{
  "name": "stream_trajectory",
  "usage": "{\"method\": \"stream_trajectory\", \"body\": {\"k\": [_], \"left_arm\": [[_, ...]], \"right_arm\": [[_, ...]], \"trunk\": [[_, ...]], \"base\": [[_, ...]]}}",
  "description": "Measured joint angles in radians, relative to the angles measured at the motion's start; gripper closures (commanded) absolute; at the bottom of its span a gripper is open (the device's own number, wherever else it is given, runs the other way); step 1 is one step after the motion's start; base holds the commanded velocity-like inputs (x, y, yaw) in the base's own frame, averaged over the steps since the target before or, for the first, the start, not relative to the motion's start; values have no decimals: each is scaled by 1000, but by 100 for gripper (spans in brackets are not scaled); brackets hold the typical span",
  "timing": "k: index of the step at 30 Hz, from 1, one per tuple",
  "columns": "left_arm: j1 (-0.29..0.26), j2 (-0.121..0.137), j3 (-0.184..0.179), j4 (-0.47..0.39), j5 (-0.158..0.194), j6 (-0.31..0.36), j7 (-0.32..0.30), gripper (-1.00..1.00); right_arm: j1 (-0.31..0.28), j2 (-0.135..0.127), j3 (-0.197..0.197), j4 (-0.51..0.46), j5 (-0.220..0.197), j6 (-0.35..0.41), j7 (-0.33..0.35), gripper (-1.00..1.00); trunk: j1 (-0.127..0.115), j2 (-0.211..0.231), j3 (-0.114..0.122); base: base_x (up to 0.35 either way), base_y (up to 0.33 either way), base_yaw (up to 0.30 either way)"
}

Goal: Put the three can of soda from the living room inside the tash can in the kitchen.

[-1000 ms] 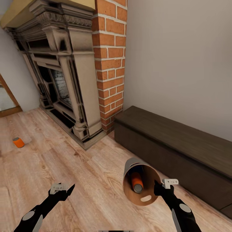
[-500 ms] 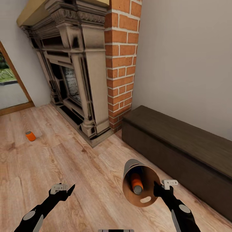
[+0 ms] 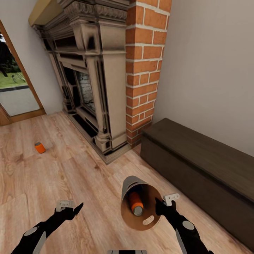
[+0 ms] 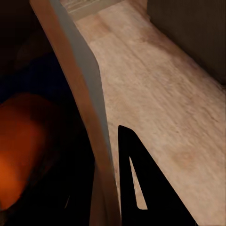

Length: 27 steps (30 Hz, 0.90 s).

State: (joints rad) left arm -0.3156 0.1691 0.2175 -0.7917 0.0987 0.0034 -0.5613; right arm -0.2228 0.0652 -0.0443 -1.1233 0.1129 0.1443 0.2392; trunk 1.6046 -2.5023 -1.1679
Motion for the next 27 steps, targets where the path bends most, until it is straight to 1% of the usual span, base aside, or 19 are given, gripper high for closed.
{"method": "stream_trajectory", "body": {"k": [1, 2, 3, 4, 5, 6, 7, 9, 11, 15, 17, 19, 21, 27], "left_arm": [[-1, 2, 1, -3, 9, 9, -15, -100], [-3, 8, 2, -11, 25, 22, -35, -100], [-6, 19, 3, -19, 43, 37, -53, -100], [-8, 30, 4, -19, 55, 44, -61, -100], [-8, 36, 5, -19, 64, 46, -63, -100], [-7, 44, 13, -17, 86, 45, -67, -100], [-7, 52, 37, -16, 120, 42, -75, -100], [-6, 56, 52, -16, 135, 41, -79, -100], [-4, 58, 66, -16, 149, 39, -83, -100], [-1, 61, 79, -16, 158, 29, -85, -100], [1, 62, 91, -16, 160, 18, -86, -100], [3, 64, 112, -17, 162, 11, -88, -100], [3, 65, 120, -19, 163, 9, -92, -100], [4, 65, 128, -17, 162, 6, -108, -100]], "right_arm": [[-1, 1, 10, -1, -1, 1, 0, 100], [-5, 5, 26, -2, 3, 3, -4, 100], [-11, 21, 43, -4, 6, 13, -10, 100], [-20, 32, 59, -7, -5, 29, 0, 100], [-27, 37, 66, -14, -12, 40, 2, 100], [-39, 43, 64, -22, -2, 57, -3, 100], [-51, 48, 76, -28, 5, 74, -14, 100], [-55, 50, 91, -30, -7, 83, -1, 100], [-60, 48, 94, -33, 4, 86, -4, 100], [-62, 47, 101, -35, 1, 89, -3, 100], [-62, 48, 105, -37, 0, 88, -2, 100], [-62, 47, 106, -48, 2, 88, -2, 100], [-62, 47, 106, -62, 1, 90, -1, 100], [-61, 49, 108, -84, 2, 95, -1, 100]], "trunk": [[0, 0, 0], [0, 0, 0], [0, 0, 0], [0, 0, 0], [0, 0, 0], [0, 0, 0], [0, 0, 0], [0, 0, -1], [0, 0, -1], [0, 0, -1], [0, 0, -1], [0, 0, -1], [0, 0, -1], [0, 0, -1]], "base": [[187, 0, 17], [173, 28, 9], [129, 105, 6], [103, 139, 4], [66, 189, 3], [29, 232, 1], [13, 241, 1], [-14, 251, 1], [-53, 264, 0], [-86, 272, 0], [-105, 275, 0], [-111, 276, 0], [-114, 277, 0], [-116, 277, 6]]}}
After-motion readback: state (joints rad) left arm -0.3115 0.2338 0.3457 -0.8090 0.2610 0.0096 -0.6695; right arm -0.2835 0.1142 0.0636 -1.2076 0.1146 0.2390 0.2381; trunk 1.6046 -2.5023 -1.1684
